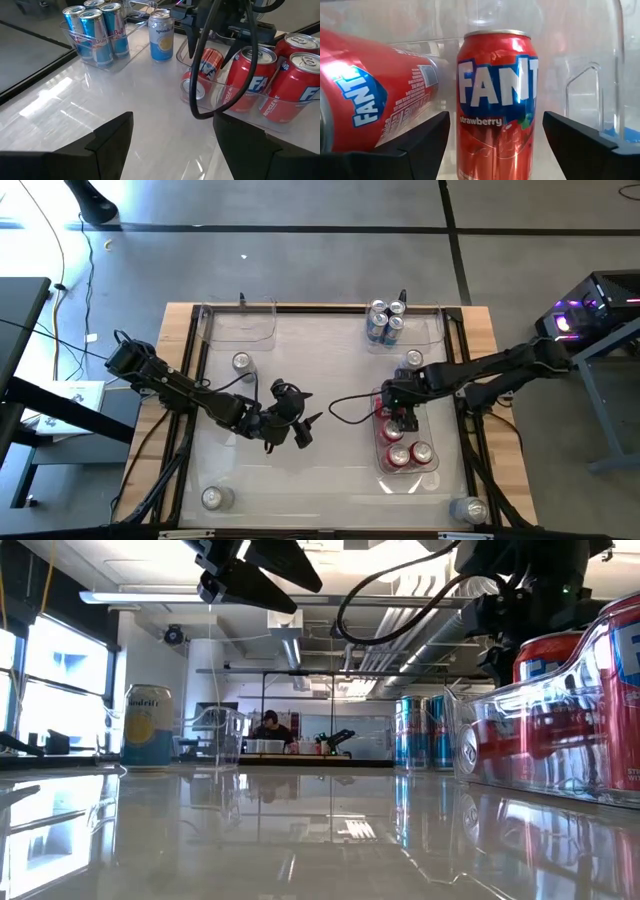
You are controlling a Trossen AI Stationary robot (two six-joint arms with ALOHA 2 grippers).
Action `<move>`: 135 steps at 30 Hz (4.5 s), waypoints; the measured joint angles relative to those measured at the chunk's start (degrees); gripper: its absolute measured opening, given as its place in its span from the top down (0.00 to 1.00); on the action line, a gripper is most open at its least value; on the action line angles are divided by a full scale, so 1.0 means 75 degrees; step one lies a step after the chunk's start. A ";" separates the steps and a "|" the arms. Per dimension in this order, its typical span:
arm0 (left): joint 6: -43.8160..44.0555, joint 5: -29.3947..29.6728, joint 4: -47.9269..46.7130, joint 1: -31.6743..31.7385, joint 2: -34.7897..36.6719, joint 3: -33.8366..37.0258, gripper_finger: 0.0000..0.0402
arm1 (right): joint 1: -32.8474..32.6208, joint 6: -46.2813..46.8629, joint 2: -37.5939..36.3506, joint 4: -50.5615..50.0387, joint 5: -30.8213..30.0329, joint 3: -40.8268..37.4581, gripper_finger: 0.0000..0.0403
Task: Sort soda cans
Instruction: Remove the top orange soda can from the bottom right transparent bin
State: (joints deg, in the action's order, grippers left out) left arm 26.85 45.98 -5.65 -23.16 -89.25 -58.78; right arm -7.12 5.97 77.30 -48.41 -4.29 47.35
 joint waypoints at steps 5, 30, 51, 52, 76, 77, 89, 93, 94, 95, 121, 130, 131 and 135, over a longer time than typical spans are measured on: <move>-0.0002 -0.0058 -0.0001 0.0000 0.0000 0.0000 0.33 | 0.0105 0.0118 -0.0011 -0.0385 0.0469 -0.0016 0.21; -0.0009 -0.0061 -0.0020 0.0012 0.0000 0.0000 0.33 | 0.0158 -0.0573 -0.0055 0.0638 0.0384 -0.0603 0.21; -0.0009 -0.0058 -0.0016 0.0013 0.0003 0.0000 0.33 | 0.0139 -0.1492 0.0259 0.0538 -0.0553 -0.0632 0.38; -0.0009 -0.0061 -0.0009 0.0012 0.0003 0.0000 0.33 | 0.0144 -0.1411 0.0254 0.0547 -0.0556 -0.0632 0.39; -0.0008 -0.0058 -0.0010 0.0023 0.0003 0.0000 0.33 | 0.0150 -0.0238 -0.1580 -0.0018 -0.0427 -0.0458 0.71; -0.0009 -0.0058 -0.0009 0.0023 0.0003 0.0000 0.33 | 0.0152 -0.0255 -0.1580 -0.0016 -0.0432 -0.0458 0.69; -0.0009 -0.0058 -0.0012 0.0029 0.0003 0.0000 0.33 | 0.0316 -0.0869 -0.0933 -0.0065 -0.0767 -0.0440 0.22; -0.0006 -0.0058 -0.0010 0.0029 0.0003 0.0000 0.33 | 0.0439 -0.1260 -0.0298 0.0066 -0.0529 -0.0408 0.21; -0.0006 -0.0058 -0.0011 0.0029 0.0003 0.0000 0.33 | 0.0504 -0.1315 -0.0131 0.0089 -0.0511 -0.0414 0.21; -0.0006 -0.0058 -0.0009 0.0029 0.0003 0.0000 0.33 | 0.0552 -0.1378 0.0029 0.0136 -0.0529 -0.0424 0.21; -0.0006 -0.0059 -0.0013 0.0029 0.0003 0.0000 0.33 | 0.0795 -0.1536 0.0284 0.0491 -0.0375 -0.0452 0.35; -0.0008 -0.0058 -0.0012 0.0029 0.0003 0.0000 0.33 | 0.0791 -0.0910 -0.0912 -0.0202 -0.0374 -0.0475 0.35; -0.0006 -0.0058 -0.0012 0.0029 0.0003 0.0000 0.33 | 0.0788 -0.0832 -0.1034 -0.0215 -0.0398 -0.0475 0.35; -0.0006 -0.0058 -0.0012 0.0029 0.0003 0.0000 0.33 | 0.0788 -0.0590 -0.1545 -0.0269 -0.0696 -0.0469 0.35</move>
State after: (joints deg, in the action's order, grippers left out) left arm 26.81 45.54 -5.74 -22.94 -89.23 -58.78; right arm -1.21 1.55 65.71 -50.43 -9.51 43.83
